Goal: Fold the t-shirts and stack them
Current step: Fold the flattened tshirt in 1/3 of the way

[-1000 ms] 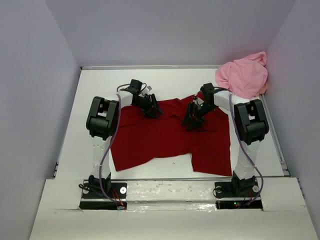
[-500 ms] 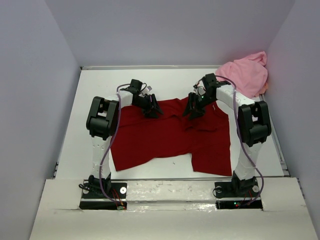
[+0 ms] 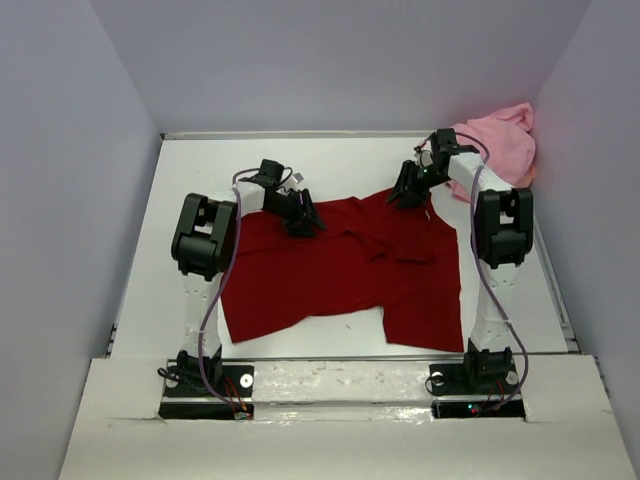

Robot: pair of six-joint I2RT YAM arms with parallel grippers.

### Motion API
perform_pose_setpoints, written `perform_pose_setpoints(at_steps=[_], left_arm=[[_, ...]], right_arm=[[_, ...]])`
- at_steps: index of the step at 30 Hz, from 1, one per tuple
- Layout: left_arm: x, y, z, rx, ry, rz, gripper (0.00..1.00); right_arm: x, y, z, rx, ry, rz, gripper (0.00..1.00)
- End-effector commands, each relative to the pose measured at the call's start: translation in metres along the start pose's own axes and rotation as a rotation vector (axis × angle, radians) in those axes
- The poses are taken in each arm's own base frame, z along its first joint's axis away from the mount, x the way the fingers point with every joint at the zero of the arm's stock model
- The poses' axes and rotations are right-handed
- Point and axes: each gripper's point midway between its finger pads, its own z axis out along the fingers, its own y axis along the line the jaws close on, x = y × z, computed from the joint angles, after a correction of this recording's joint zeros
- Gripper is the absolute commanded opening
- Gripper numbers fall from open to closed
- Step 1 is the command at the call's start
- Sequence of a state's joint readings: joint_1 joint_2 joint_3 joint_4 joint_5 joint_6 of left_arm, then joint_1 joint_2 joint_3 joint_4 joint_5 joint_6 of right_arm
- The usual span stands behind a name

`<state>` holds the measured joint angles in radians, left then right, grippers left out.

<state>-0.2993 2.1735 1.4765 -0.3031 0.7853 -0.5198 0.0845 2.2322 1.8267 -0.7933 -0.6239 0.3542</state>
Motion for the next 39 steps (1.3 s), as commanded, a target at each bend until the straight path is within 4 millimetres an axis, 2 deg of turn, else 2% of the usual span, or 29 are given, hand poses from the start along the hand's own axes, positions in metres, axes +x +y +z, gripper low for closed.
perform_pose_setpoints(at_steps=[1, 6, 9, 17, 21, 25, 27, 28, 34, 39], left_arm=[[0.011, 0.010, -0.012, -0.056, 0.004, -0.011, 0.57], [0.011, 0.011, -0.013, -0.055, 0.006, -0.013, 0.57], [0.013, 0.010, -0.013, -0.057, 0.009, -0.011, 0.57], [0.015, 0.013, -0.017, -0.064, 0.012, -0.011, 0.57], [0.015, 0.013, -0.020, -0.065, 0.010, -0.013, 0.57], [0.018, 0.015, -0.022, -0.071, 0.015, -0.015, 0.57], [0.019, 0.015, -0.022, -0.072, 0.018, -0.014, 0.57], [0.019, 0.015, -0.023, -0.073, 0.016, -0.013, 0.57], [0.020, 0.016, -0.026, -0.078, 0.019, -0.014, 0.57], [0.021, 0.018, -0.028, -0.087, 0.019, -0.012, 0.57]], right_arm=[[-0.027, 0.016, -0.003, -0.019, -0.068, -0.077, 0.45], [-0.042, 0.016, 0.003, -0.020, -0.090, -0.080, 0.40], [-0.049, 0.006, 0.006, 0.009, -0.103, -0.069, 0.36], [-0.075, -0.026, 0.003, 0.051, -0.153, -0.041, 0.38], [-0.088, -0.033, 0.003, 0.068, -0.182, -0.040, 0.36], [-0.093, -0.044, 0.013, 0.091, -0.184, -0.028, 0.26], [-0.093, -0.048, 0.016, 0.100, -0.182, -0.021, 0.04], [-0.093, -0.049, 0.018, 0.101, -0.178, -0.015, 0.00], [-0.089, -0.067, 0.032, 0.138, -0.165, 0.015, 0.00], [-0.101, -0.080, 0.028, 0.168, -0.203, 0.034, 0.00]])
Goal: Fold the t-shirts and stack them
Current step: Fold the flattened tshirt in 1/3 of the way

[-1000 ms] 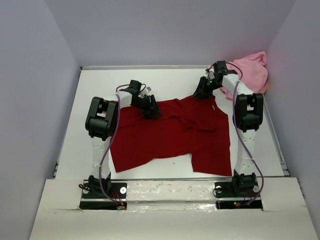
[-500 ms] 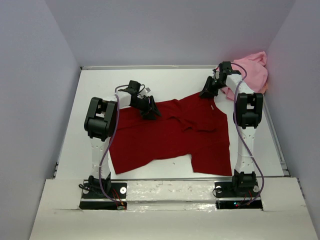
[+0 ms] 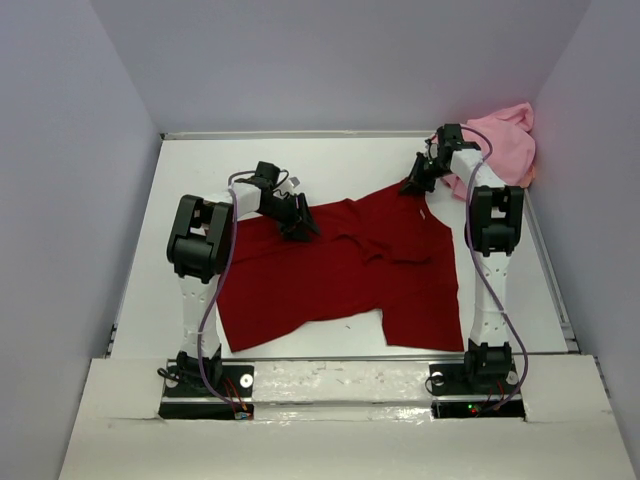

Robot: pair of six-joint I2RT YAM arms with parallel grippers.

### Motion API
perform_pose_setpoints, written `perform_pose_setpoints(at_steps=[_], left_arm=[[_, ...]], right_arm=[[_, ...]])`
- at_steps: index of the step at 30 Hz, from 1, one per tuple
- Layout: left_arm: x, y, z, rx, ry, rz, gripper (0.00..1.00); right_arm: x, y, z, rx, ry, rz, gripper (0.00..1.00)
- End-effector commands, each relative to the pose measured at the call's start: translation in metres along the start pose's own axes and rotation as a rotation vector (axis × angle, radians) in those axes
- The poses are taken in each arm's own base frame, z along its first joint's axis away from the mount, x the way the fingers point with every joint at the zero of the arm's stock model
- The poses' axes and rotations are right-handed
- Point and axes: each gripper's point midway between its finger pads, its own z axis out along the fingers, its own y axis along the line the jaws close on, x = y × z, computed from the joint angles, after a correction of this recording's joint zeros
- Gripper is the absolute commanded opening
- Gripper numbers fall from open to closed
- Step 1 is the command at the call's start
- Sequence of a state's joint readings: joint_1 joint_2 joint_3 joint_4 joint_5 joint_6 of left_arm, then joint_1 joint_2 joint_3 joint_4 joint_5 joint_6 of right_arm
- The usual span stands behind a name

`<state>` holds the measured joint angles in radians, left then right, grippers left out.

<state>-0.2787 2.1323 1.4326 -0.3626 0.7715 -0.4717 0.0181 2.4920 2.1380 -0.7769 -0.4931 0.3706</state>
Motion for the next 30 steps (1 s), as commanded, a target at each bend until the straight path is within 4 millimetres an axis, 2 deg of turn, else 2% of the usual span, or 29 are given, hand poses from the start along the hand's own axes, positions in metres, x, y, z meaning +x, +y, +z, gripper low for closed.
perform_pose_setpoints(at_steps=[1, 10, 15, 22, 28, 30], left_arm=[[0.009, 0.008, -0.015, -0.055, 0.003, -0.006, 0.57], [0.008, 0.017, -0.022, -0.074, -0.005, -0.017, 0.57], [0.003, 0.020, -0.027, -0.082, -0.014, -0.020, 0.58], [-0.003, 0.020, -0.031, -0.084, -0.026, -0.021, 0.58], [-0.008, 0.012, -0.035, -0.073, -0.037, -0.011, 0.58], [-0.011, 0.008, -0.037, -0.066, -0.045, -0.008, 0.58]], right_arm=[[-0.020, -0.022, 0.010, 0.061, -0.062, 0.007, 0.00], [-0.039, -0.045, 0.013, 0.076, -0.097, 0.050, 0.00], [-0.048, -0.047, 0.014, 0.064, -0.111, 0.062, 0.00], [-0.055, -0.051, 0.006, 0.058, -0.130, 0.071, 0.00], [-0.060, -0.038, -0.009, 0.035, -0.151, 0.055, 0.00], [-0.069, -0.026, -0.029, 0.004, -0.180, 0.045, 0.00]])
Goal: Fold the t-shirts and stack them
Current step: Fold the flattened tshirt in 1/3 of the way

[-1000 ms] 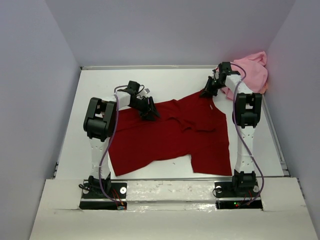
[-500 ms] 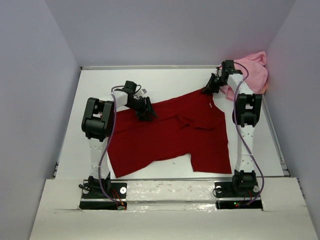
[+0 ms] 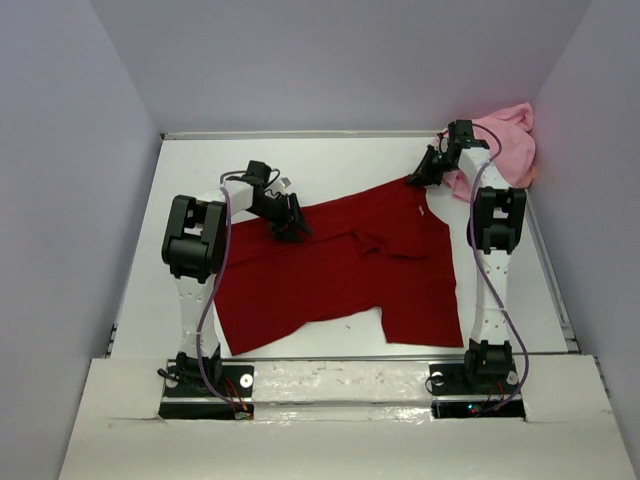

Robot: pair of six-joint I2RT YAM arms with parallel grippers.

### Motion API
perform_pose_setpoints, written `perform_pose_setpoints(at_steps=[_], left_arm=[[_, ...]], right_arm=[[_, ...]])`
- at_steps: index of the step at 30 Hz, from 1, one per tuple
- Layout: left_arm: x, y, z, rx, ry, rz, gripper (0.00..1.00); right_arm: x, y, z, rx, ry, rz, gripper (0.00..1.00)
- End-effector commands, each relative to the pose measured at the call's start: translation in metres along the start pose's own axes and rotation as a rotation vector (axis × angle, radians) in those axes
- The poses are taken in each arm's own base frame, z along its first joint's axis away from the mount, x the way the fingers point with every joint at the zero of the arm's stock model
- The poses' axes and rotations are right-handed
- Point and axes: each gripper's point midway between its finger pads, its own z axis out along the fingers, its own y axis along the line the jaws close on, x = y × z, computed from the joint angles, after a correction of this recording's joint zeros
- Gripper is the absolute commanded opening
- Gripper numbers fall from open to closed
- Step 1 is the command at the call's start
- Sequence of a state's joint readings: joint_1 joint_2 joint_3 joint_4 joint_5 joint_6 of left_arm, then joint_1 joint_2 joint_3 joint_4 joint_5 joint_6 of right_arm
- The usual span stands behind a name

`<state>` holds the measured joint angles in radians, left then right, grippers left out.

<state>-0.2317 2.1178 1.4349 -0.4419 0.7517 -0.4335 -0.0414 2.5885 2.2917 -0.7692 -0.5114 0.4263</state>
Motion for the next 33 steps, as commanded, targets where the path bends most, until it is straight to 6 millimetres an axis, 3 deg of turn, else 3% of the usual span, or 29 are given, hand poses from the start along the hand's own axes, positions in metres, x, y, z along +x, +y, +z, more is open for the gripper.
perform_pose_setpoints(at_steps=[1, 2, 5, 6, 8, 9, 10, 11, 12, 13, 14, 18, 22, 23, 24, 29, 30, 33], left_arm=[[-0.009, -0.011, -0.021, -0.019, -0.044, 0.031, 0.58], [-0.011, -0.015, -0.024, -0.011, -0.051, 0.033, 0.58], [-0.017, -0.029, -0.031, 0.013, -0.066, 0.051, 0.58], [-0.020, -0.034, -0.034, 0.020, -0.072, 0.062, 0.58], [-0.027, -0.046, -0.043, 0.026, -0.094, 0.090, 0.59], [-0.030, -0.050, -0.047, 0.023, -0.105, 0.105, 0.59], [-0.034, -0.052, -0.050, 0.013, -0.119, 0.131, 0.59], [-0.040, -0.062, -0.058, 0.008, -0.140, 0.158, 0.59], [-0.044, -0.065, -0.061, -0.018, -0.160, 0.185, 0.59], [-0.045, -0.070, -0.065, -0.023, -0.176, 0.208, 0.59], [-0.048, -0.076, -0.067, -0.021, -0.190, 0.237, 0.59], [-0.045, -0.095, -0.059, 0.004, -0.183, 0.291, 0.59], [-0.039, -0.106, -0.030, 0.029, -0.145, 0.309, 0.59], [-0.042, -0.111, -0.027, 0.033, -0.152, 0.322, 0.59], [-0.039, -0.117, -0.020, 0.034, -0.143, 0.337, 0.59], [-0.043, -0.131, 0.006, 0.036, -0.118, 0.393, 0.59], [-0.042, -0.132, 0.012, 0.028, -0.111, 0.403, 0.59], [-0.048, -0.129, 0.023, -0.002, -0.107, 0.432, 0.59]], right_arm=[[-0.030, 0.005, -0.031, -0.008, -0.099, -0.036, 0.00], [-0.035, 0.020, -0.047, -0.037, -0.118, -0.057, 0.00], [-0.040, 0.041, -0.073, -0.062, -0.142, -0.090, 0.02], [-0.042, 0.055, -0.092, -0.077, -0.167, -0.108, 0.05], [-0.036, 0.064, -0.107, -0.091, -0.163, -0.128, 0.13], [-0.033, 0.068, -0.115, -0.095, -0.167, -0.141, 0.23], [-0.032, 0.083, -0.137, -0.119, -0.193, -0.172, 0.30], [-0.023, 0.082, -0.140, -0.120, -0.179, -0.185, 0.37], [-0.020, 0.096, -0.162, -0.139, -0.207, -0.212, 0.40], [-0.014, 0.090, -0.155, -0.136, -0.184, -0.203, 0.42], [-0.010, 0.103, -0.176, -0.157, -0.211, -0.222, 0.43], [0.039, 0.121, -0.189, -0.179, -0.137, -0.210, 0.45], [0.108, 0.134, -0.180, -0.129, -0.029, -0.247, 0.46], [0.127, 0.125, -0.173, -0.100, 0.003, -0.235, 0.46], [0.135, 0.130, -0.183, -0.096, -0.014, -0.251, 0.46], [0.182, 0.111, -0.189, 0.029, -0.010, -0.297, 0.46], [0.184, 0.108, -0.198, 0.042, -0.037, -0.305, 0.46], [0.200, 0.095, -0.197, 0.080, -0.035, -0.325, 0.45]])
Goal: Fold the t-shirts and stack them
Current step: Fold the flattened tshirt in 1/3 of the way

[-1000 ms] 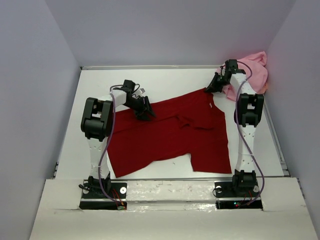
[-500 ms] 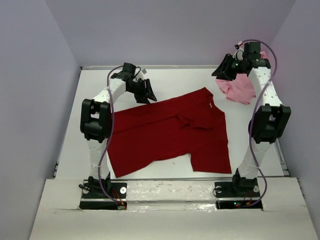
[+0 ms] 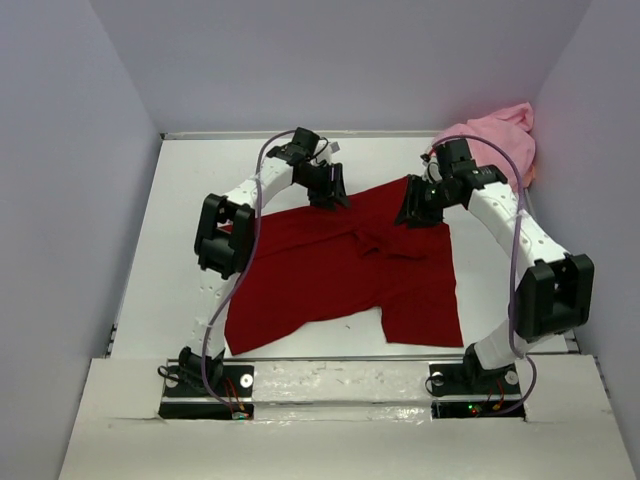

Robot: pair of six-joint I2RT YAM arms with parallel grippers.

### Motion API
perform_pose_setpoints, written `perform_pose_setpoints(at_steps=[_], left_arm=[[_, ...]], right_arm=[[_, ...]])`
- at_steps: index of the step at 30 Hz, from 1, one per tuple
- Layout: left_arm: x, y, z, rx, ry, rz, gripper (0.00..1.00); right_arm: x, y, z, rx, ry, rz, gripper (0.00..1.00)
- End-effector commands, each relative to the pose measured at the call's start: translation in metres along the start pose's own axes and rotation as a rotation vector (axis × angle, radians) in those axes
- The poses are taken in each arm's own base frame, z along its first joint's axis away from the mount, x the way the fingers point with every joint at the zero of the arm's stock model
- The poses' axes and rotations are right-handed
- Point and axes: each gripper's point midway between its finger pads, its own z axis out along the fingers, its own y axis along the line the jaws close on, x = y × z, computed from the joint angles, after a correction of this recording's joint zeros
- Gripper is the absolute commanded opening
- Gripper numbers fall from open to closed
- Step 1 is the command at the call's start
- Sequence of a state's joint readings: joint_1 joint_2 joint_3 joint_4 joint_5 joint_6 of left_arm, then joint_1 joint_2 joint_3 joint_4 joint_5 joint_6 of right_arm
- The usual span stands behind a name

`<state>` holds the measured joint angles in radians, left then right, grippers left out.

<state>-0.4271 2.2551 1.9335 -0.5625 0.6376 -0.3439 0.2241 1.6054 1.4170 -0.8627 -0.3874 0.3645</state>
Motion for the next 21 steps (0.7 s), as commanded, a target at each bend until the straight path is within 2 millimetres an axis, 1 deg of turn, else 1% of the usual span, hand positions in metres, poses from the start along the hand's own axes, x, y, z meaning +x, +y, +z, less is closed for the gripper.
perform_pose_setpoints(at_steps=[1, 3, 4, 6, 7, 8, 10, 11, 14, 16, 17, 19, 20, 21], left_arm=[[-0.013, -0.007, 0.004, -0.018, -0.015, 0.074, 0.59], [-0.016, -0.004, 0.009, -0.032, -0.021, 0.083, 0.59], [-0.017, -0.003, 0.012, -0.034, -0.023, 0.085, 0.59], [-0.021, 0.000, 0.019, -0.030, -0.028, 0.084, 0.60], [-0.020, 0.005, 0.027, -0.030, -0.014, 0.072, 0.59], [-0.024, 0.003, 0.028, -0.022, -0.022, 0.079, 0.60], [-0.026, 0.002, 0.032, -0.005, -0.020, 0.074, 0.60], [-0.026, 0.004, 0.035, -0.001, -0.021, 0.072, 0.60], [-0.025, 0.004, 0.040, 0.008, -0.016, 0.073, 0.60], [-0.025, 0.003, 0.045, 0.023, -0.015, 0.072, 0.60], [-0.026, 0.003, 0.047, 0.029, -0.018, 0.074, 0.60], [-0.026, 0.002, 0.049, 0.039, -0.016, 0.071, 0.59], [-0.026, 0.000, 0.051, 0.053, -0.014, 0.073, 0.60], [-0.025, -0.003, 0.052, 0.061, -0.012, 0.074, 0.59]], right_arm=[[-0.001, -0.009, -0.027, 0.081, -0.124, -0.044, 0.45], [0.008, -0.009, -0.027, 0.094, -0.111, -0.036, 0.45], [0.017, -0.007, -0.024, 0.099, -0.091, -0.040, 0.45], [0.027, -0.002, -0.022, 0.106, -0.082, -0.030, 0.45], [0.039, 0.000, -0.015, 0.117, -0.058, -0.038, 0.45], [0.043, 0.002, -0.012, 0.120, -0.058, -0.024, 0.44], [0.049, 0.002, -0.009, 0.134, -0.067, -0.016, 0.43], [0.056, 0.002, -0.002, 0.132, -0.055, 0.003, 0.43], [0.061, 0.000, 0.007, 0.131, -0.057, 0.028, 0.41], [0.066, -0.005, 0.019, 0.134, -0.049, 0.058, 0.36], [0.068, -0.005, 0.024, 0.130, -0.042, 0.052, 0.35], [0.067, -0.007, 0.030, 0.137, -0.040, 0.060, 0.35], [0.069, -0.005, 0.036, 0.135, -0.030, 0.055, 0.35], [0.066, -0.004, 0.037, 0.134, -0.035, 0.057, 0.35]])
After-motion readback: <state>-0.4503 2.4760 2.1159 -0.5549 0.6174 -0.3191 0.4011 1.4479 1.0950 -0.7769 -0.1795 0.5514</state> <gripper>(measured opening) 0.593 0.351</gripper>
